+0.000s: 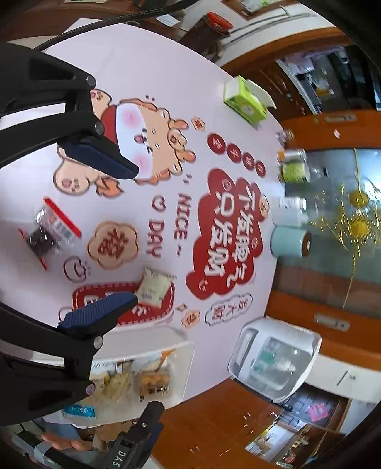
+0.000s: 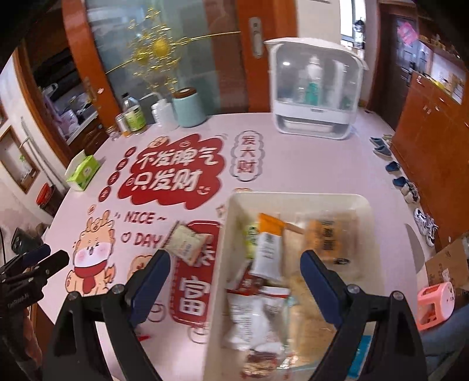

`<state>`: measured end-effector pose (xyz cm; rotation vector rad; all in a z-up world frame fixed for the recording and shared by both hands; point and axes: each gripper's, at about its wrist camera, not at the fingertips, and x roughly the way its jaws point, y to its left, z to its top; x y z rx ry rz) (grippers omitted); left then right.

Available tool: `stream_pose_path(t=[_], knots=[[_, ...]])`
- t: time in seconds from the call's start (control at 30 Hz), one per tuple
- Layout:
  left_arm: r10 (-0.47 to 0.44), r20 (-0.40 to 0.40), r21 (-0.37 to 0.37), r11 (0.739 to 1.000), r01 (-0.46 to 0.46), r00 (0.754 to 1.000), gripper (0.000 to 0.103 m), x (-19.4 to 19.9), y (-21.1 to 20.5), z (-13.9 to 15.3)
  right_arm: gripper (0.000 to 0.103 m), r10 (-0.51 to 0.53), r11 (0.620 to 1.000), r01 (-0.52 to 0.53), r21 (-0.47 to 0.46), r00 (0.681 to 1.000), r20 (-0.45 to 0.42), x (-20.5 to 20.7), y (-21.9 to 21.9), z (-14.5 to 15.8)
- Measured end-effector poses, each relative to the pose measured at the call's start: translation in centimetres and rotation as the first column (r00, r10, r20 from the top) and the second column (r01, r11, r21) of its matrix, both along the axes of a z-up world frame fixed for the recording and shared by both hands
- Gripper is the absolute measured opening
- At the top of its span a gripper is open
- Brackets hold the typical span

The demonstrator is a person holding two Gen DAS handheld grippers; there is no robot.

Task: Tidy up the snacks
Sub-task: 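Withdraw both tools from the tray toward the last two packets, then grasp the red-striped packet with the left gripper while the right grasps the cream wafer packet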

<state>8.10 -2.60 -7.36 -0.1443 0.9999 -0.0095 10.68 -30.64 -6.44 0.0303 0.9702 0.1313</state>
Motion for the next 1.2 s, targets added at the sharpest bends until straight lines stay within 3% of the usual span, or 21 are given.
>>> stream_pose_path(t=[0.23, 0.43, 0.57, 0.83, 1.03, 1.2], knots=[[-0.042, -0.13, -0.025, 0.999, 0.039, 0.991, 0.079, -0.4, 1.8, -4.9, 0.091, 0.058, 0.998, -0.058, 0.011, 0.998, -0.029, 1.9, 5.8, -1.6], [-0.086, -0.249, -0.044, 0.996, 0.078, 0.965, 0.079, -1.1, 0.8, -10.4, 0.091, 0.075, 0.995, -0.067, 0.079, 0.991, -0.11, 4.5, 9.0, -4.7], [-0.093, -0.301, -0.105, 0.992, 0.064, 0.949, 0.079, -1.5, 0.3, -13.0, 0.091, 0.056, 0.992, -0.034, 0.122, 0.98, -0.189, 6.8, 10.1, -7.5], [-0.117, -0.345, -0.117, 0.99, 0.081, 0.931, 0.079, -2.5, -1.5, -15.7, 0.091, -0.068, 0.991, 0.107, 0.082, 0.924, -0.377, 11.1, 10.5, -15.2], [-0.116, -0.371, -0.121, 0.99, 0.076, 0.922, 0.079, -2.8, -2.1, -17.1, 0.091, -0.126, 0.986, 0.162, 0.038, 0.874, -0.47, 12.5, 10.2, -18.8], [-0.13, -0.375, -0.103, 0.99, 0.098, 0.918, 0.079, -3.3, -3.5, -18.0, 0.091, -0.137, 0.989, 0.15, -0.006, 0.884, -0.448, 12.7, 10.9, -19.2]])
